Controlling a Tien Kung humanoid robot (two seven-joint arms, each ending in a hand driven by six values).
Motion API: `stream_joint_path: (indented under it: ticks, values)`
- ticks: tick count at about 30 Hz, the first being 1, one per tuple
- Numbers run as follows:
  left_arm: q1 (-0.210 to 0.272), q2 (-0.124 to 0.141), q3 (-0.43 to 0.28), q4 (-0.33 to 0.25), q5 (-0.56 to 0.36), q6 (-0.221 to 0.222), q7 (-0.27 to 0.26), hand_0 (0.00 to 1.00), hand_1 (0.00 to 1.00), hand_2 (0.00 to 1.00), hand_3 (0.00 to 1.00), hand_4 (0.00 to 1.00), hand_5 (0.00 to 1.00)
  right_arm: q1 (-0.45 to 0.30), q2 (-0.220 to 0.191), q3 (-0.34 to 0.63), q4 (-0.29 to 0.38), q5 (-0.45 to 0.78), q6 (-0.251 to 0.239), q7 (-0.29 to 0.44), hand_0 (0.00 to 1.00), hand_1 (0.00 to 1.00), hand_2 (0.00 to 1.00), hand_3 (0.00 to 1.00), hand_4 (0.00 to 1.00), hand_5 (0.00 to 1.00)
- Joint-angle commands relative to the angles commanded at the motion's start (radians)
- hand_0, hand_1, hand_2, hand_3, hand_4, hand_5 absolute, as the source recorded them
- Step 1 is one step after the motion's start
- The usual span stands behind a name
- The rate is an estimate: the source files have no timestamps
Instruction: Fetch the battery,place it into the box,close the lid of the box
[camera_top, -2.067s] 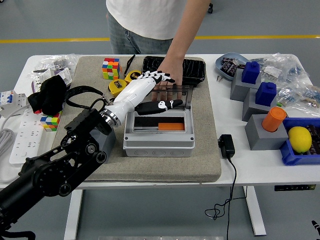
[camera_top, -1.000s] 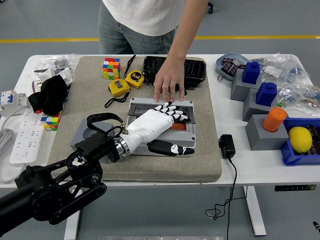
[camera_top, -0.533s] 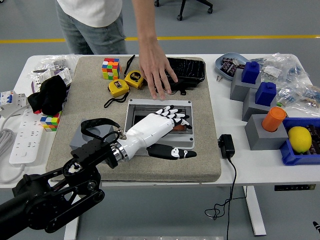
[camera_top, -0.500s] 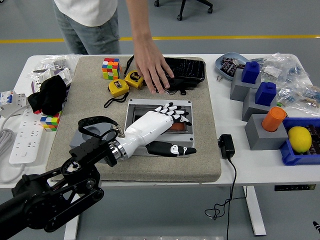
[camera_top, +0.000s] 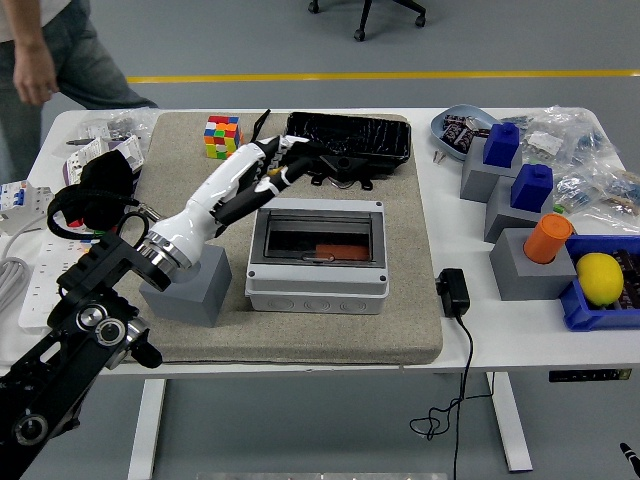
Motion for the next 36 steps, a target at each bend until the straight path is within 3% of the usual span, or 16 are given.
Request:
stream_joint_path:
  ticks: [3,4,9,10,12,15,16,21,22,24,27,28,35,36]
  values:
    - [0.029,-0.029,-0.095,0.018,-0.119,0.035,-0.037,0.840,0.864,0.820,0.791,0.998,0.883,-0.001,0.000,-0.012,-0.001,0.023,-0.001,0.004,0.998,0.926,0.863,0.754,0.998,0.853]
    - [0.041,-0.039,-0.138,0.021,-0.164,0.043,-0.047,0.865,0.936,0.899,0.874,0.998,0.900,-0.001,-0.001,-0.023,-0.001,0.043,-0.001,0.006,0.998,0.895,0.830,0.760,0.998,0.963]
    - [0.084,-0.044,-0.304,0.023,-0.379,0.073,-0.062,0.865,0.936,0.899,0.874,0.998,0.900,0.000,-0.002,-0.084,-0.002,0.142,0.002,0.012,0.998,0.895,0.830,0.760,0.998,0.963]
    - [0.090,-0.044,-0.320,0.022,-0.411,0.079,-0.063,0.893,0.973,0.957,0.922,0.998,0.923,0.001,-0.003,-0.093,-0.001,0.158,0.003,0.014,0.980,0.869,0.819,0.815,0.998,0.998]
    - [0.114,-0.043,-0.370,0.019,-0.433,0.102,-0.066,0.893,0.973,0.957,0.922,0.998,0.923,0.002,-0.002,-0.122,-0.002,0.199,0.001,0.017,0.980,0.869,0.819,0.815,0.998,0.998]
    - [0.146,-0.050,-0.431,0.009,-0.329,0.157,-0.062,0.893,0.973,0.957,0.922,0.998,0.923,0.004,0.000,-0.151,-0.002,0.250,-0.011,0.028,0.980,0.869,0.819,0.815,0.998,0.998]
    - [0.155,-0.052,-0.446,0.005,-0.292,0.173,-0.060,0.949,0.998,0.993,0.960,0.998,0.928,0.004,0.002,-0.156,-0.002,0.259,-0.018,0.033,0.904,0.899,0.883,0.953,0.998,0.998]
    - [0.185,-0.066,-0.480,-0.007,-0.080,0.277,-0.081,0.949,0.998,0.993,0.960,0.998,0.928,0.003,0.009,-0.157,-0.002,0.246,-0.059,0.056,0.904,0.899,0.883,0.953,0.998,0.998]
    - [0.187,-0.067,-0.481,-0.004,-0.041,0.297,-0.094,0.960,0.998,0.998,0.974,0.998,0.855,0.002,0.010,-0.157,-0.002,0.231,-0.069,0.058,0.913,0.938,0.947,0.998,0.998,0.998]
    - [0.188,-0.067,-0.480,0.002,0.044,0.328,-0.112,0.960,0.998,0.998,0.974,0.998,0.855,0.000,0.012,-0.157,-0.002,0.187,-0.091,0.065,0.913,0.938,0.947,0.998,0.998,0.998]
    - [0.188,-0.067,-0.479,0.018,0.174,0.322,-0.123,0.960,0.998,0.998,0.974,0.998,0.855,-0.003,0.016,-0.136,-0.002,0.101,-0.153,0.100,0.913,0.938,0.947,0.998,0.998,0.998]
    - [0.189,-0.068,-0.479,0.023,0.213,0.314,-0.120,0.998,0.998,0.998,0.980,0.998,0.986,-0.004,0.017,-0.135,-0.002,0.071,-0.172,0.113,0.998,0.998,0.998,0.998,0.998,0.998]
    - [0.211,-0.077,-0.465,0.067,0.508,0.275,-0.080,0.998,0.998,0.998,0.976,0.998,0.998,-0.012,0.016,-0.159,-0.002,-0.109,-0.244,0.153,0.998,0.998,0.998,0.998,0.998,0.998]
    - [0.213,-0.080,-0.465,0.069,0.631,0.280,-0.075,0.998,0.998,0.998,0.976,0.998,0.998,-0.012,0.016,-0.161,-0.002,-0.111,-0.268,0.161,0.998,0.998,0.998,0.998,0.998,0.998]
